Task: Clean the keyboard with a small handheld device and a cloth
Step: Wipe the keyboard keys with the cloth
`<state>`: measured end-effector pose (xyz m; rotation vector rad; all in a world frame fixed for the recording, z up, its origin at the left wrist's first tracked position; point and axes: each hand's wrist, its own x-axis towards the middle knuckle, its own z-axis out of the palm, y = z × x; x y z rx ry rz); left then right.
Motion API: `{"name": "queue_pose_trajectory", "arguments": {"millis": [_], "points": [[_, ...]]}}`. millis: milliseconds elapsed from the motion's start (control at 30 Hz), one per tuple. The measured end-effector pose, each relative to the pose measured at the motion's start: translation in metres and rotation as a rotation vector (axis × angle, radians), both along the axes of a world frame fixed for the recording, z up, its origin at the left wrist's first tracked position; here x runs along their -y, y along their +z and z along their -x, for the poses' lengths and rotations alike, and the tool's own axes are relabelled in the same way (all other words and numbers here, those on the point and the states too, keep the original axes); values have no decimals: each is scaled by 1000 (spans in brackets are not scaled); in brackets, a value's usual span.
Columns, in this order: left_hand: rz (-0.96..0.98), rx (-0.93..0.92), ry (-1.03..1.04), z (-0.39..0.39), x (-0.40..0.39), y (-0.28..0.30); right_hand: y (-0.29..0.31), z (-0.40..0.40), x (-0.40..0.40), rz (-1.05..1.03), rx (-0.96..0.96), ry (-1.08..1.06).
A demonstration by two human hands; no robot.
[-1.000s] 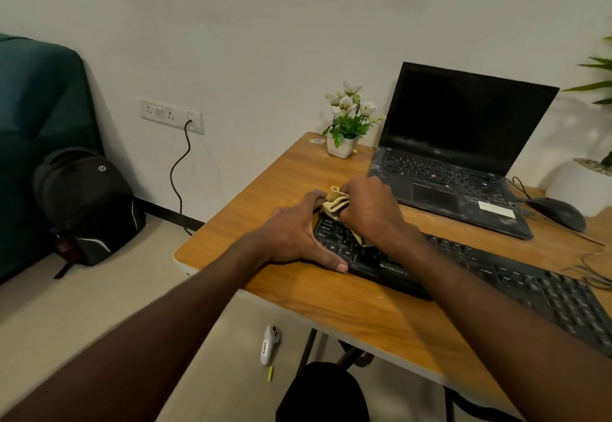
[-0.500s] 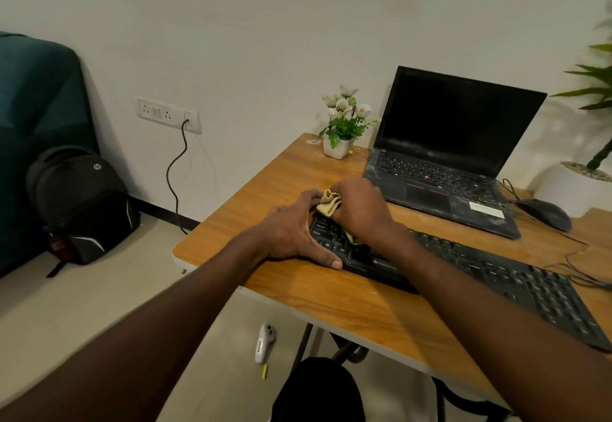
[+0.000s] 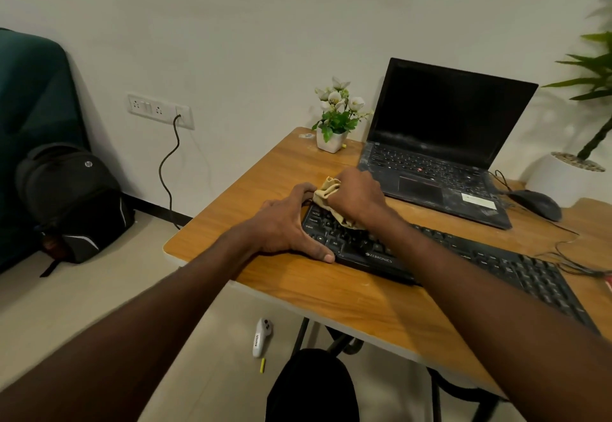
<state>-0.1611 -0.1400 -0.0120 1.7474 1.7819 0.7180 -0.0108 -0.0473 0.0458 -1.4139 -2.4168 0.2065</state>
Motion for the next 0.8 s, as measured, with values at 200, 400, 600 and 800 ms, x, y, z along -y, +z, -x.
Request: {"name": "queue_pose_trajectory", "arguments": {"millis": [200, 400, 600, 800], "points": [[20, -57, -1, -2, 0, 0, -6, -14, -1, -64, 16, 326], [44, -46, 1, 0, -4, -3, 12, -43, -11, -88, 207, 256], [37, -45, -3, -2, 0, 1, 20, -24, -6, -28, 117, 177], [46, -47, 7, -3, 2, 2, 4, -28, 9, -153, 78, 405]]}}
